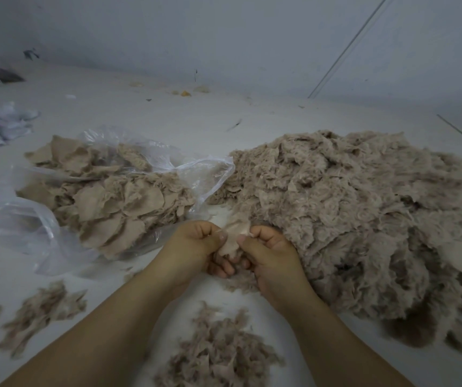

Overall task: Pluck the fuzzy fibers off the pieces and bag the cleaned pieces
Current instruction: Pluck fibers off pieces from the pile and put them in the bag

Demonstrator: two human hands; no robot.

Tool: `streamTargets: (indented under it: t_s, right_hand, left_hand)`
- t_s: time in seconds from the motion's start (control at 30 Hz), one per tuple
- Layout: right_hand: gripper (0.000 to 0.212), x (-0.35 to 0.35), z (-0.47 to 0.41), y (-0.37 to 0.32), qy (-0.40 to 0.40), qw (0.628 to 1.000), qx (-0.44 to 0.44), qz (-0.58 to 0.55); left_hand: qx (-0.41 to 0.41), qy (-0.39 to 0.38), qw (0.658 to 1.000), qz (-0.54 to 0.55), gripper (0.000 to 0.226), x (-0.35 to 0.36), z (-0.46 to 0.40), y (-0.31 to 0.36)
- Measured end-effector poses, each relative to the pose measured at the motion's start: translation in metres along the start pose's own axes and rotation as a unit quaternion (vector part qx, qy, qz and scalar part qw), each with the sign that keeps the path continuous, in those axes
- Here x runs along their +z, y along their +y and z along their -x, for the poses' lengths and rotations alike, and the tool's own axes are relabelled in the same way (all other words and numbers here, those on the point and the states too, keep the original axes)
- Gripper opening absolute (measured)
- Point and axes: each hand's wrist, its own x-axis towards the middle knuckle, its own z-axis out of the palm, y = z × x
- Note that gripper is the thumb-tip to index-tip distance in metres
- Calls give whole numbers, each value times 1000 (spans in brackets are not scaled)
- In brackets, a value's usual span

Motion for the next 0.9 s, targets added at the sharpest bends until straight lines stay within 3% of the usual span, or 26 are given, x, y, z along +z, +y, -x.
streamTargets:
  t_s: [0.1, 0.23, 0.4, 0.6, 0.73, 0.9]
  right_hand:
    - [26, 0, 1, 0, -9, 1000, -8, 21]
    - [3, 1, 3, -1, -34, 997, -31, 67]
    - [14, 1, 3, -4, -5, 1000, 4, 6]
    - [23, 5, 3, -6, 7, 1000, 2, -6]
    - [41, 5, 4, -7, 18, 1000, -2, -12]
    - [37, 5, 6, -10, 11, 1000, 2, -1]
  left_hand:
    - [-4, 16, 1000, -5, 31, -3, -2, 0]
    - [48, 28, 997, -44, 19, 6, -7, 5]
    - [39, 98, 993, 61, 25, 9, -14, 5]
    - [57, 81, 994, 46, 30, 8, -11, 0]
    - [64, 141, 985, 77, 30, 7, -13, -2]
    - [87, 193, 975, 73, 35, -5, -15, 1]
